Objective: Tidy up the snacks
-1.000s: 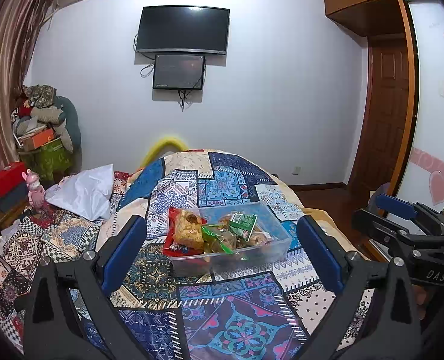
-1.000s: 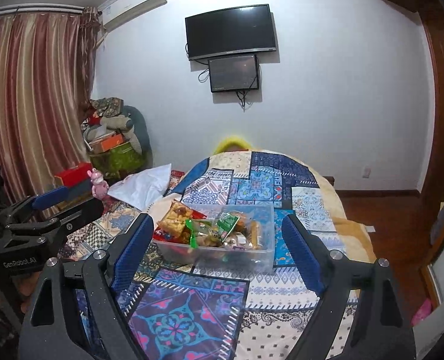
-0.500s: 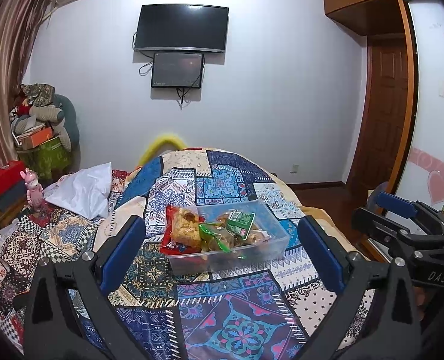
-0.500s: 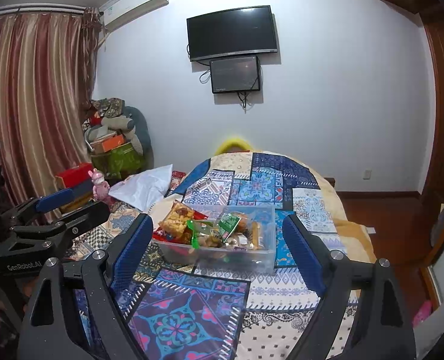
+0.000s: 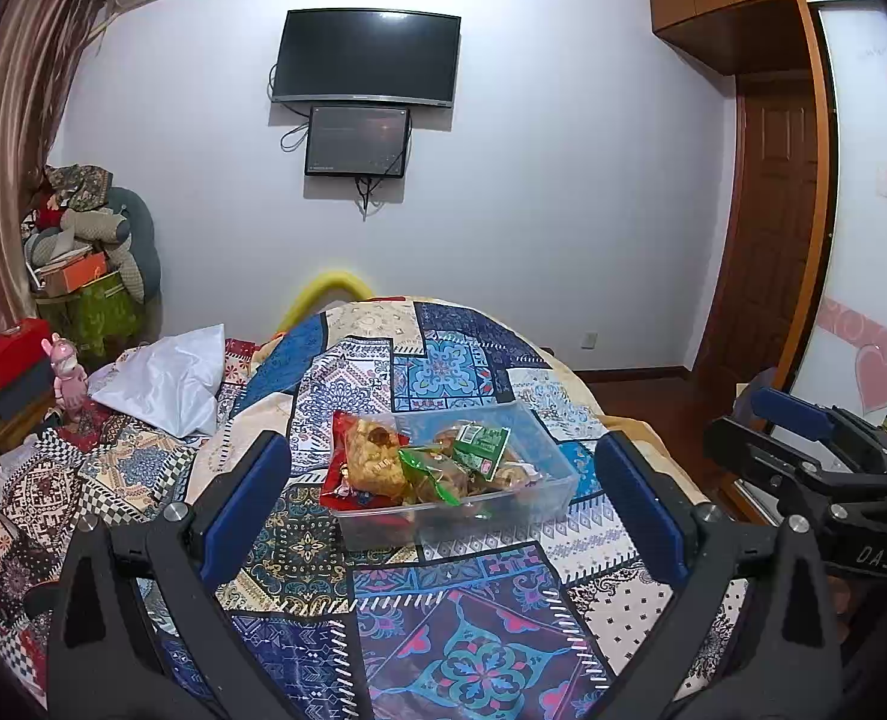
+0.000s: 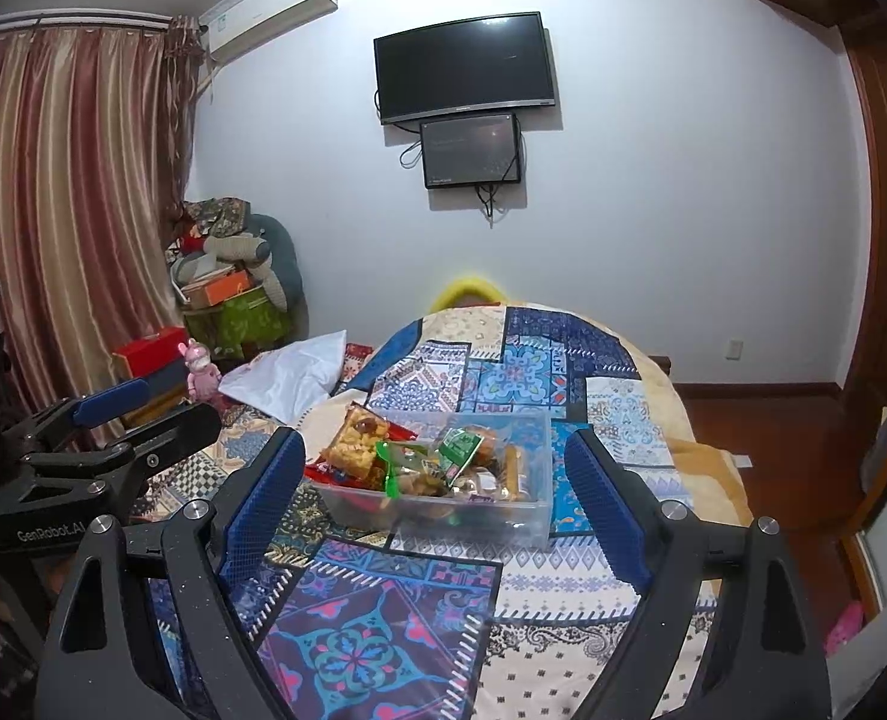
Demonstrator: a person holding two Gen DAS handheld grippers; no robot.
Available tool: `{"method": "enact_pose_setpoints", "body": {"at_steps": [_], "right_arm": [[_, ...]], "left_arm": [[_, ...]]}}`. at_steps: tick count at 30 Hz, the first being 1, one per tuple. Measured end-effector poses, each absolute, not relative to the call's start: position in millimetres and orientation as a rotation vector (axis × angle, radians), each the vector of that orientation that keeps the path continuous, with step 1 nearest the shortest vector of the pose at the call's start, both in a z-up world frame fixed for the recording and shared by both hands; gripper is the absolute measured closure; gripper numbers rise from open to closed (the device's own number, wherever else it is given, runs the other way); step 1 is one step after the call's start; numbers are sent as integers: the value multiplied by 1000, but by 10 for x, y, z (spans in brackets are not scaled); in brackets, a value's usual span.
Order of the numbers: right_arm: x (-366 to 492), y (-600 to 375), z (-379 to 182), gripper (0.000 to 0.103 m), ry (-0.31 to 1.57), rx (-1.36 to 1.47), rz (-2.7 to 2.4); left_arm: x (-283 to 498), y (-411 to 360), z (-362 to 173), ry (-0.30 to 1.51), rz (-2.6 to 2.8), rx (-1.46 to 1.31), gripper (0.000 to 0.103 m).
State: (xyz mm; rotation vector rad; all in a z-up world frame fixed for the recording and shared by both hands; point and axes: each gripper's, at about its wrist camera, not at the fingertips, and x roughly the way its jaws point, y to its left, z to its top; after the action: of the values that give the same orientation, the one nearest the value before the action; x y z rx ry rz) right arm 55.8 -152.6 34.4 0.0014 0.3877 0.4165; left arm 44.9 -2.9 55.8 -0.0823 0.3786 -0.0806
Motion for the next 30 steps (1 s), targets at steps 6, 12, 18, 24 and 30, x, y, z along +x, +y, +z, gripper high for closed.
{"method": "enact_pose_setpoints", "body": {"at_steps": [6, 12, 18, 24, 30], "right_arm": [[543, -1518, 353, 16, 386, -2, 418], [539, -1517, 351, 16, 386, -2, 419], [537, -1517, 350, 16, 385, -3, 419], [539, -1516, 347, 16, 386, -3, 420], [539, -1523, 342, 16, 387, -3, 418]], "left_arm": [[433, -35, 580, 372, -79, -82, 0], [435, -22, 591, 369, -79, -89, 0], [418, -35, 600, 356, -89, -82, 0], [403, -78, 616, 338, -87, -67, 0], [401, -97, 608, 336, -85, -63, 0]]}}
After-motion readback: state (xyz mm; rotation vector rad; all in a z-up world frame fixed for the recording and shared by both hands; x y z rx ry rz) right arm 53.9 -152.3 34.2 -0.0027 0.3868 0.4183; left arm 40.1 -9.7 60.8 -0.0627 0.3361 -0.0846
